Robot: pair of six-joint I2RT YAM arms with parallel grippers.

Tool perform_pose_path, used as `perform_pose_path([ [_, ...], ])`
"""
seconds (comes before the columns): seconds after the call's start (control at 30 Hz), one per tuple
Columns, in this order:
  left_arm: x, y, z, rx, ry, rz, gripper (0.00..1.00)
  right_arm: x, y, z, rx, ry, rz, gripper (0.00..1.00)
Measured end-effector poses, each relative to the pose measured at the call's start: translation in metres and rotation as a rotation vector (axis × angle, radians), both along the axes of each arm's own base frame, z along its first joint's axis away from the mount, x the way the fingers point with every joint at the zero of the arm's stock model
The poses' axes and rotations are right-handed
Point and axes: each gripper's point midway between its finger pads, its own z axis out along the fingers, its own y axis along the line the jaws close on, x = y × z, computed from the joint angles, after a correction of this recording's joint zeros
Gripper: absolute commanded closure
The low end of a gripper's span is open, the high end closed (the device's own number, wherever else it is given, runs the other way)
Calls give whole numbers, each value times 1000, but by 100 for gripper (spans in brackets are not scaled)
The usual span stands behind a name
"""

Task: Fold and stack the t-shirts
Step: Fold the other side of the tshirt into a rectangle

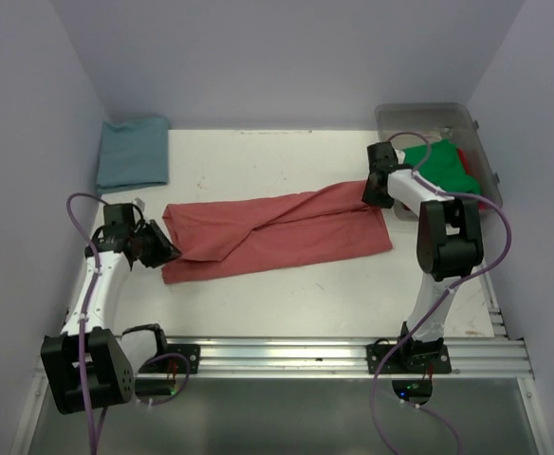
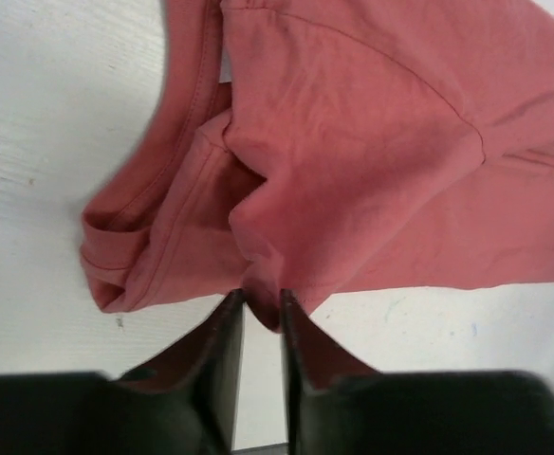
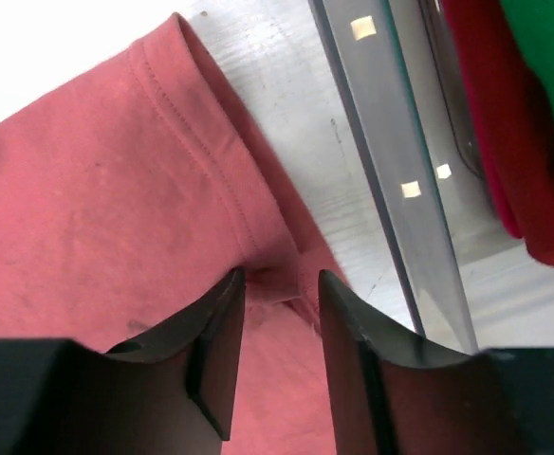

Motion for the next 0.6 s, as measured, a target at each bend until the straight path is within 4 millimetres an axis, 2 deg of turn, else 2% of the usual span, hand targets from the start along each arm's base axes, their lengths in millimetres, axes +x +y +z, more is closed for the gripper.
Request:
perform_pose_path([
  [0.03,-1,1,0,8,4,6,58,0,2,0,1,0,7,49],
  [0.07,-2,3,1,19,-1,15,29,-1,5,2,4,-5,14,43],
  [0.1,-2,6,5,35,-19,23,12,-3,7,4,6,-11,21,41],
  [0.13,-2,8,12,47,-48,35,0,-7,10,8,8,-17,33,39],
  [0.17,-1,10,22,62,-93,45,0,-11,12,13,8,-26,40,35],
  [0.3,10,12,70,86,-296,73,0,-18,21,50,34,-112,76,33],
  [0.33,16,12,78,79,-337,74,0,-16,25,61,41,-142,86,36],
  [0.37,23,11,82,70,-364,73,0,-14,30,69,52,-170,101,52],
  [0.4,29,10,81,60,-375,70,3,-12,36,75,59,-189,123,67],
  [0.43,36,9,77,47,-385,65,8,-11,42,77,69,-199,141,87],
  [0.47,42,8,69,31,-378,64,24,-9,49,76,84,-198,160,100],
  [0.5,46,6,59,13,-358,62,36,-8,55,73,98,-192,176,100],
  [0.53,52,5,46,-7,-331,58,62,-6,62,68,112,-182,189,100],
  [0.6,60,1,19,-46,-276,53,81,-3,72,49,132,-144,212,100],
])
